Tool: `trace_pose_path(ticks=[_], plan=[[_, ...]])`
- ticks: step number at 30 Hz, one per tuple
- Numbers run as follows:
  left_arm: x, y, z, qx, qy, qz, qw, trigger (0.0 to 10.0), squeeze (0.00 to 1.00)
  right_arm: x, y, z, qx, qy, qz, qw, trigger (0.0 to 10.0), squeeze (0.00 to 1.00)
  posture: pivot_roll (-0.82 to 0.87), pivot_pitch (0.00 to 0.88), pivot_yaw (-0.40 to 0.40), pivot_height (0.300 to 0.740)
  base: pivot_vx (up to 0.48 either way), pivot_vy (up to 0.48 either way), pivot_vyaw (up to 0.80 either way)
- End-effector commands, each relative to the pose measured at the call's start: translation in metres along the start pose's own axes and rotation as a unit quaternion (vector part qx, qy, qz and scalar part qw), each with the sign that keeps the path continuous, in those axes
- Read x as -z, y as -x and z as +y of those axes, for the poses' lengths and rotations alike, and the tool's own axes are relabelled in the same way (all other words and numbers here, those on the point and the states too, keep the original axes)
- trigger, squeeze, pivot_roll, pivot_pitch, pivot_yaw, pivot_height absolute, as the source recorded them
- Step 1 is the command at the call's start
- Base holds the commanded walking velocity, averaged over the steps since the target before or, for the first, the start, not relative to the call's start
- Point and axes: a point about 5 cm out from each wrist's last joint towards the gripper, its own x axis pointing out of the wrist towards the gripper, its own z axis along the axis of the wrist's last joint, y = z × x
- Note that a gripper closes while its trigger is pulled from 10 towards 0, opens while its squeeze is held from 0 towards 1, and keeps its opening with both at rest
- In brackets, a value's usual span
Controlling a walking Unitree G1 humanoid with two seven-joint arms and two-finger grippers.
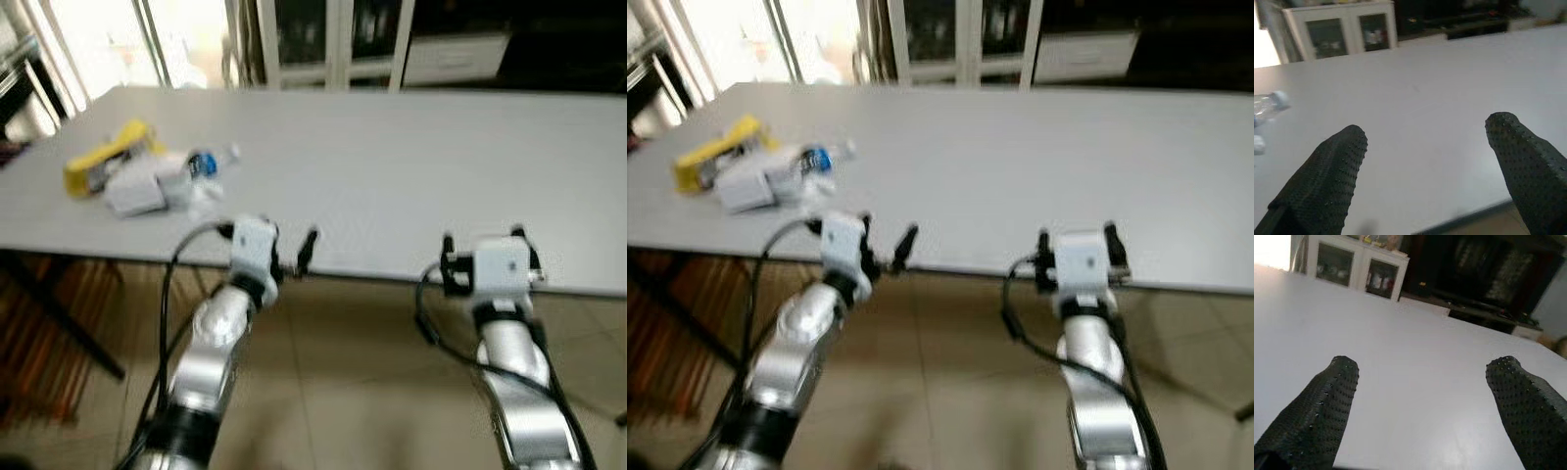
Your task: Picking trash to rubbish bin
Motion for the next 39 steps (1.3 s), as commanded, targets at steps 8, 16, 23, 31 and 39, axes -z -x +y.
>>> trace_pose_path(ticks=[8, 16, 23, 31, 39], plan=[[-0.0043, -0.0015, 0.0059, -0.006, -0.017, 0.002, 1.0, 10.0, 0.0, -0.004, 0.0013, 0.0036, -0.003, -0.003, -0.004, 1.0, 10.0, 0.0, -0.05, 0.06, 0.036, 0.74, 0.0, 0.417, 0.0], [-0.003, -0.0016, 0.0045, -0.006, -0.019, 0.006, 1.0, 10.0, 0.0, -0.0047, 0.0008, 0.0054, -0.003, -0.003, -0.005, 1.0, 10.0, 0.0, -0.04, 0.058, 0.035, 0.74, 0.0, 0.408, 0.0], [-0.0026, -0.0023, 0.0055, -0.01, -0.02, 0.008, 1.0, 10.0, 0.0, -0.0063, -0.0007, 0.0076, -0.005, -0.004, -0.007, 1.0, 10.0, 0.0, -0.04, 0.056, 0.034, 0.74, 0.0, 0.438, 0.0], [-0.0072, -0.0016, 0.0009, 0.015, -0.02, -0.011, 1.0, 10.0, 0.0, -0.0073, -0.0034, 0.0078, -0.003, -0.006, -0.01, 1.0, 10.0, 0.0, -0.04, 0.054, 0.034, 0.74, 0.0, 0.111, 0.0], [-0.0074, -0.0024, -0.0023, 0.026, -0.011, -0.011, 1.0, 10.0, 0.0, -0.0071, -0.0043, 0.009, -0.003, -0.007, -0.01, 1.0, 10.0, 0.0, -0.04, 0.05, 0.035, 0.74, 0.179, 0.0, 0.0]])
